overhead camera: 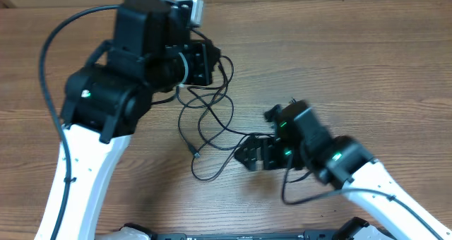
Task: Untangle cables
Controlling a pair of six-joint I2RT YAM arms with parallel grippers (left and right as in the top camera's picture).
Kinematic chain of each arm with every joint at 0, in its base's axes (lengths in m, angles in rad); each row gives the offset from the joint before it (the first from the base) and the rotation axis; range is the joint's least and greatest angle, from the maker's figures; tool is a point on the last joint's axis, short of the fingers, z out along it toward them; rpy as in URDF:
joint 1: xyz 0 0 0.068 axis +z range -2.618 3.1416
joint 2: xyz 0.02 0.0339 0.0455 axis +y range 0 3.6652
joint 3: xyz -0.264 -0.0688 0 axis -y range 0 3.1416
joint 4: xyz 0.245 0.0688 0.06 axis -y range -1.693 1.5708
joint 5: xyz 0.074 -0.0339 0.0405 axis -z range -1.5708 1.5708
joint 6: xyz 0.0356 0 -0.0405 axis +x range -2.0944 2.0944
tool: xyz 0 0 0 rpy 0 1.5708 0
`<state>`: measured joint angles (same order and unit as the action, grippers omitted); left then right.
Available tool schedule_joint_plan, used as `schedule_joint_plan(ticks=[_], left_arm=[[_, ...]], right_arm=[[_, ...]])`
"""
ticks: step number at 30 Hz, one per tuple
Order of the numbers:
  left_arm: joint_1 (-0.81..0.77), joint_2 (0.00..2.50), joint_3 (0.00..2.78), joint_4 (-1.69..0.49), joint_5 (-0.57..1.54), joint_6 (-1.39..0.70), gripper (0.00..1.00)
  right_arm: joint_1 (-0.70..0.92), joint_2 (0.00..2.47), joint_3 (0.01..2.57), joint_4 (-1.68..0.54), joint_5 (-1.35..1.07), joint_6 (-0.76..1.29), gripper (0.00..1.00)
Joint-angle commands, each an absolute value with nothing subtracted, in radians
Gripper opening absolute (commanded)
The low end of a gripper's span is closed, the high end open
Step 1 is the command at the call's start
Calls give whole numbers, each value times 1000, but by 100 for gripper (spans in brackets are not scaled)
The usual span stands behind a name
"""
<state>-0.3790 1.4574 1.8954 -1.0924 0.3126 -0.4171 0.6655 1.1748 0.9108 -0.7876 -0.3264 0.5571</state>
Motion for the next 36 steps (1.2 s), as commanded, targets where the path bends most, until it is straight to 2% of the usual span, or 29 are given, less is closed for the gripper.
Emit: schedule_joint_plan(ticks=[1, 5, 17, 29, 36], left_arm=[[-342, 1420, 1922, -1100, 301, -401, 4], [-332, 1419, 1921, -1118, 305, -403, 4], [-332, 1419, 1921, -1118, 303, -404, 4], [-332, 1419, 1921, -1118, 258, -403, 4], [-332, 1419, 1921, -1115, 250, -403, 4]], right_arm=[[817, 1166, 931, -723, 69, 804, 100], [907, 1174, 931, -619, 78, 811, 100], [909, 1227, 931, -482, 77, 845, 100], [909, 1406, 931, -535, 79, 829, 100], [909, 1427, 931, -501, 124, 607, 100]])
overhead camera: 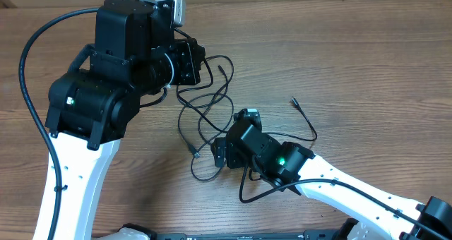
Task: Untangle cables
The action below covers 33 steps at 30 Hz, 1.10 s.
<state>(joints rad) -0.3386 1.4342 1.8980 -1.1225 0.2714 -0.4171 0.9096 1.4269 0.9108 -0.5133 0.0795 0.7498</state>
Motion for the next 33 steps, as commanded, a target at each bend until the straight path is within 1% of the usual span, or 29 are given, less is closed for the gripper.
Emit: schedule_joint_plan(ticks=[1, 3, 8, 12, 18, 19, 20, 21, 22, 23, 24, 30, 33], left_arm=[[-332, 1419, 1921, -1109, 251, -403, 4], [-332, 1419, 1921, -1099, 251, -403, 4], [-332, 1419, 1921, -1071, 252, -404, 4], [-332, 1419, 1921, -1074, 251, -403, 4], [-332, 1419, 1921, -1074, 252, -403, 4], [-332, 1419, 1921, -1073, 251, -403, 4], [-332, 1419, 1921, -1073, 252, -403, 4], [-332, 1419, 1921, -1073, 252, -404, 4], [-332, 1419, 1921, -1074, 252, -404, 4], [-332, 1419, 1921, -1076, 252, -404, 4], [-332, 1419, 1921, -1078, 252, -404, 4], [-332, 1419, 1919, -1125, 250, -403, 4], [-332, 1420, 1919, -1155, 228, -404, 4]], right_arm=[[909, 1427, 931, -502, 162, 554, 100], [909, 1427, 931, -495, 168, 511, 100], [909, 1427, 931, -441, 118, 485, 100], [909, 1427, 931, -330, 111, 389, 99], [909, 1425, 931, -247, 113, 243, 100], [909, 1425, 931, -244, 116, 224, 97], [909, 1425, 931, -244, 123, 202, 92], [909, 1425, 931, -245, 147, 177, 61], [909, 1425, 931, -243, 152, 177, 37], [909, 1424, 931, -239, 154, 177, 18], [909, 1422, 931, -234, 154, 177, 4], [901, 1328, 967, -226, 157, 183, 4], [899, 1182, 993, -225, 129, 182, 4]])
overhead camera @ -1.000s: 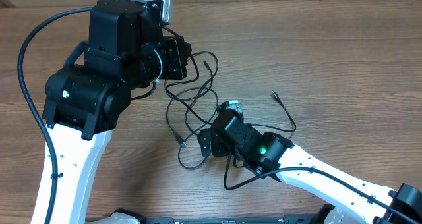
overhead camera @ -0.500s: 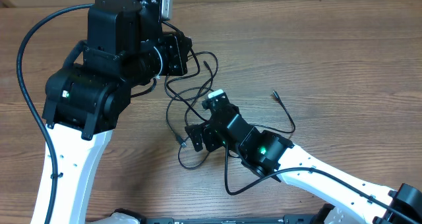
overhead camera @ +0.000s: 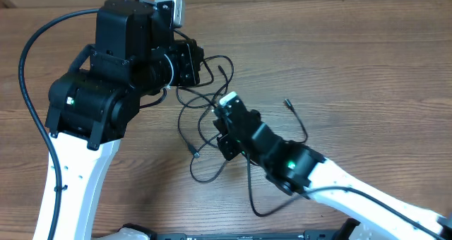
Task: Untangle cables
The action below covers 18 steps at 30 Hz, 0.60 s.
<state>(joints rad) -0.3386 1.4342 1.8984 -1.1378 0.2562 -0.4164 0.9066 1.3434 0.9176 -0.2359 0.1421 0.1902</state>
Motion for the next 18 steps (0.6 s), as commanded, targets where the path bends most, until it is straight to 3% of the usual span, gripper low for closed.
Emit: schedule_joint_plan(ticks=[1, 4, 11, 18], left_arm=[[-332, 1420, 1918, -1156, 229, -408, 4], [-335, 1422, 1913, -1156, 260, -488, 4], [-335, 1460, 1877, -1163, 542, -493, 4], [-335, 1487, 1875, -1188, 731, -405, 4]], right_arm=[[899, 1142, 993, -226, 94, 182, 4], [899, 1010, 992, -274, -36, 148, 4], [899, 963, 992, -290, -28, 43, 4], [899, 984, 992, -289, 118, 44, 4]])
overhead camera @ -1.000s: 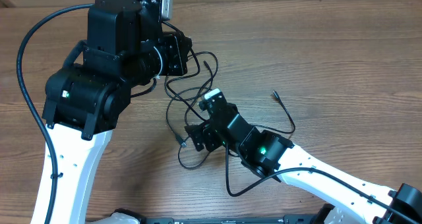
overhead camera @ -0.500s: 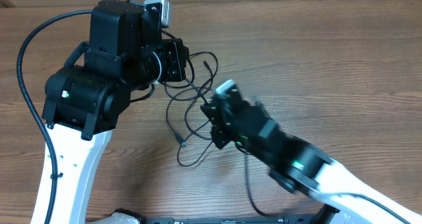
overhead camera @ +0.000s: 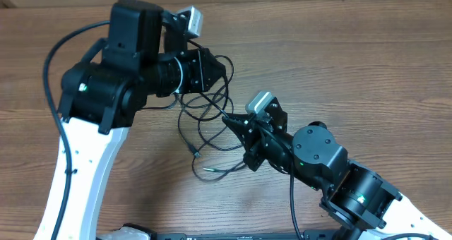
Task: Untangle cables
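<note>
Thin black cables (overhead camera: 205,120) lie in a tangled bunch of loops on the wooden table (overhead camera: 367,49). One plug end (overhead camera: 195,152) points down-left, and another loose end (overhead camera: 209,171) lies below it. My left gripper (overhead camera: 214,70) is at the top of the tangle, shut on a cable strand, with loops hanging from it. My right gripper (overhead camera: 238,140) reaches in from the lower right against the right side of the tangle. Its jaws look spread, with strands running to both fingertips.
The left arm's thick black hose (overhead camera: 53,53) arcs over the table's left side. The right arm's body (overhead camera: 321,159) covers the table to the right of the tangle. A dark base edge (overhead camera: 212,234) runs along the bottom.
The right arm has turned, so its gripper now points left from further right. The cable end that lay right of it no longer shows. The left gripper has shifted slightly right.
The left gripper has held the top of the tangle throughout. The right gripper was first at the tangle's lower right, then lower middle beside the loops. After that it was up inside them, and now it sits at their right side.
</note>
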Controlling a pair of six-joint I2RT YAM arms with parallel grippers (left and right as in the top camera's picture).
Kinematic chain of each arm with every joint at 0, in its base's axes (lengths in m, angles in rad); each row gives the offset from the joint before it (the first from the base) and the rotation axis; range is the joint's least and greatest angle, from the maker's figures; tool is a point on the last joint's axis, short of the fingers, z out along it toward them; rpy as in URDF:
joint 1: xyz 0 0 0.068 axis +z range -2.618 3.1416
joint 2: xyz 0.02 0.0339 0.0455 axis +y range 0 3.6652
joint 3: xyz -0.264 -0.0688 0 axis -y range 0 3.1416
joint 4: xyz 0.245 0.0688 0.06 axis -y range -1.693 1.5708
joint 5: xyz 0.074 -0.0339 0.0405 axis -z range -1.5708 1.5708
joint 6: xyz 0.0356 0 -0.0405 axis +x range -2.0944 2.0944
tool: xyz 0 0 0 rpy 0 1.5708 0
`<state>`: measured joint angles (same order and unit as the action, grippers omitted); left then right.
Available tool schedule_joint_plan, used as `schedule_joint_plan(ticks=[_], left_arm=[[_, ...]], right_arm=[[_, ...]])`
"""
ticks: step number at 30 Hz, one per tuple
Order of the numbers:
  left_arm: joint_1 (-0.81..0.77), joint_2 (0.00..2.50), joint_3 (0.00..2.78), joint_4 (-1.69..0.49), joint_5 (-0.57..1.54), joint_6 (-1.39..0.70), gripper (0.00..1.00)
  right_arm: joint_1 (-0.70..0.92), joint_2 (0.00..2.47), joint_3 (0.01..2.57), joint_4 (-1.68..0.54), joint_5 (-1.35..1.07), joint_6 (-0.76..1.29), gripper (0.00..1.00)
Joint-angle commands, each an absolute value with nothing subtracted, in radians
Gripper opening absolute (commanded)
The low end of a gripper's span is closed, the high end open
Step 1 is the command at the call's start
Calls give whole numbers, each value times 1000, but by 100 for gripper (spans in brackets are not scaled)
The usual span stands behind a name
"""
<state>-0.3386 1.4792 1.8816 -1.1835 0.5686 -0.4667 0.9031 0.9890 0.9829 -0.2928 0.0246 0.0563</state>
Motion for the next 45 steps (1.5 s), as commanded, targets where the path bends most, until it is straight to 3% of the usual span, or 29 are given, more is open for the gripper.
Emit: schedule_joint_plan(ticks=[1, 12, 17, 22, 23, 24, 25, 30, 36, 41, 45], left_arm=[[-335, 1486, 1875, -1193, 748, -394, 4], [-335, 1487, 1875, -1288, 759, -335, 4], [-335, 1486, 1875, -1290, 762, -336, 4], [-335, 1487, 1875, -1290, 781, -333, 4], [-335, 1486, 1875, -1290, 781, -324, 4], [-335, 1487, 1875, -1290, 777, -314, 4], [-335, 1487, 1875, -1290, 772, -313, 4], [-334, 1487, 1875, -1288, 755, -314, 5], [-334, 1487, 1875, -1282, 748, -314, 4], [-334, 1487, 1875, -1283, 753, -314, 4], [-334, 1487, 1875, -1283, 764, -314, 4]], right_arm=[[899, 984, 992, -289, 137, 44, 4], [899, 986, 992, -286, 228, 44, 13], [899, 995, 992, -294, 228, 55, 24], [899, 1016, 992, -295, 228, 55, 27], [899, 1016, 992, -293, 228, 55, 30], [899, 1011, 994, -292, 228, 55, 40], [899, 1005, 996, -293, 228, 55, 43], [903, 917, 997, -351, 180, 56, 52], [903, 800, 996, -488, 171, 55, 70], [903, 846, 992, -542, 170, 43, 86], [903, 930, 992, -512, 145, 23, 93]])
